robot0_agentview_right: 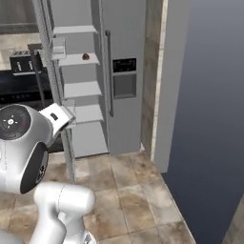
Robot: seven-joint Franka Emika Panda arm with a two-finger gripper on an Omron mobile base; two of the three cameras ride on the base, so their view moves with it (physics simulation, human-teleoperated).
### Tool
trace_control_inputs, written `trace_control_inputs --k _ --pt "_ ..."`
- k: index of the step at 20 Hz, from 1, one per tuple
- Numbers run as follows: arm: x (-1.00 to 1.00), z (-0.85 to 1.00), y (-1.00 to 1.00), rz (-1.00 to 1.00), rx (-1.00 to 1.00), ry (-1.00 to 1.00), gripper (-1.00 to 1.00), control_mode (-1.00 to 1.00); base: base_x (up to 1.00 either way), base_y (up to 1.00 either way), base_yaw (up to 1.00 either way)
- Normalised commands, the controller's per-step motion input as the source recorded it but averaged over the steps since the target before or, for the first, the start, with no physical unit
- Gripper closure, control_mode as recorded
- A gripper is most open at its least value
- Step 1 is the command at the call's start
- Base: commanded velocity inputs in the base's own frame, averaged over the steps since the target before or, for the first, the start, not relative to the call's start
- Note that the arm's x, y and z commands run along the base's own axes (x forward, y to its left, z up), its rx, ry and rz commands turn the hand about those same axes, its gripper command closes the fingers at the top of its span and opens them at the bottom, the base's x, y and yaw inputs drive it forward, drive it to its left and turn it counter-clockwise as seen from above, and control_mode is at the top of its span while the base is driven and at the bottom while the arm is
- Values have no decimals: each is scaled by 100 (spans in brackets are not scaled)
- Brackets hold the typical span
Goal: Take the cupcake and cake from the fridge and place them on the empty tray on the dining counter.
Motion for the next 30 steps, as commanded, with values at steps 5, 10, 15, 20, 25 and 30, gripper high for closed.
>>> trace_control_inputs --k 5,10,15,20,25,30 --pt "0 0 0 0 0 0 -100 100 56 -56 15" --pt "0 0 0 0 0 0 -100 100 73 -3 16" --pt "0 0 0 0 0 0 -100 100 91 0 21" --pt "0 0 0 0 0 0 -100 100 66 -24 17" --pt "0 0 0 0 0 0 -100 100 53 -35 15" --pt "0 0 0 0 0 0 -100 100 55 -12 15"
